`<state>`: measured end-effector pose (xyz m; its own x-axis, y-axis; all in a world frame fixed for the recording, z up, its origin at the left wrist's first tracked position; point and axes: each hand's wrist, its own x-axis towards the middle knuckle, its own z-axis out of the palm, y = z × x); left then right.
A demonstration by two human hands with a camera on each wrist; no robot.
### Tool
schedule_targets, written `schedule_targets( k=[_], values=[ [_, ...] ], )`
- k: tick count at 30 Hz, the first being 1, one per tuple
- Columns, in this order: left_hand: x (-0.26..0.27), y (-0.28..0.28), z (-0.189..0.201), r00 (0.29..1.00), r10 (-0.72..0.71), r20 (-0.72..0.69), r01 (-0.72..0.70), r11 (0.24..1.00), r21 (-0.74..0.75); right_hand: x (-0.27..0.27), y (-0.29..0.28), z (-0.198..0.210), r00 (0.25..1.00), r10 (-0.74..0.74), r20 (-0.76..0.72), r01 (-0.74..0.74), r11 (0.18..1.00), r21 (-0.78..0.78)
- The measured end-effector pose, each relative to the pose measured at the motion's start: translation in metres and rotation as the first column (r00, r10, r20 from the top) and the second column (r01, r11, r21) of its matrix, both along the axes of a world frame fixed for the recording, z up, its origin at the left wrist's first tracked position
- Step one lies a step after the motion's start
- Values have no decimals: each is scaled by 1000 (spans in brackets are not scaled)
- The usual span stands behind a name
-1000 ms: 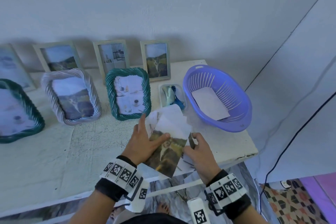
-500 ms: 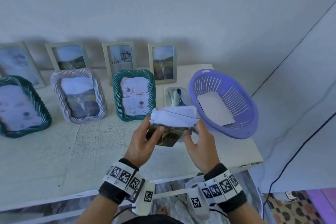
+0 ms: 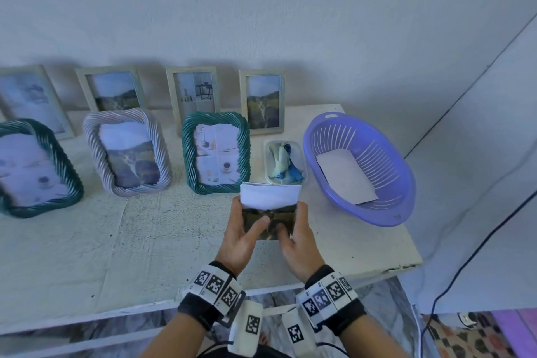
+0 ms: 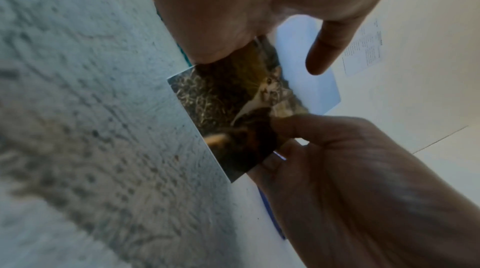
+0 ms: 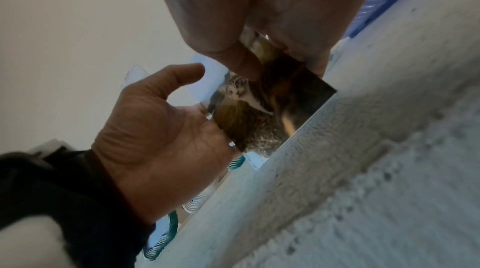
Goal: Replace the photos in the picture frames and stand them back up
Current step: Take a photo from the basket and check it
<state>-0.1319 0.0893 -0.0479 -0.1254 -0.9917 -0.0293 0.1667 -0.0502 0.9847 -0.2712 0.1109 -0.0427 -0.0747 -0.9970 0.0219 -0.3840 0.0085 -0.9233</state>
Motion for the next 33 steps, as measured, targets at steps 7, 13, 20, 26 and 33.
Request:
schedule_targets(
  k=[7, 13, 20, 26, 33],
  values=[
    [-4, -4, -4, 998, 42, 53, -41, 999, -8, -7, -2, 1, 992, 13, -122, -16, 1000, -27],
    [-17, -14, 22, 998, -45, 52, 45, 999, 1, -42, -17, 55, 984, -18, -180, -5, 992, -128],
    [-55, -48, 25, 912, -185, 366, 183, 982, 40, -132, -66, 137, 893, -159, -421, 164, 986, -23],
    [-91, -63, 30, 898, -290, 330, 238, 953, 187, -178, -126, 118, 771, 168, -614, 68, 937, 342],
    [-105, -61, 39, 945, -297, 136, 252, 928, 274, -152, -137, 101, 630, 450, -633, -38, 832, 554]
  ],
)
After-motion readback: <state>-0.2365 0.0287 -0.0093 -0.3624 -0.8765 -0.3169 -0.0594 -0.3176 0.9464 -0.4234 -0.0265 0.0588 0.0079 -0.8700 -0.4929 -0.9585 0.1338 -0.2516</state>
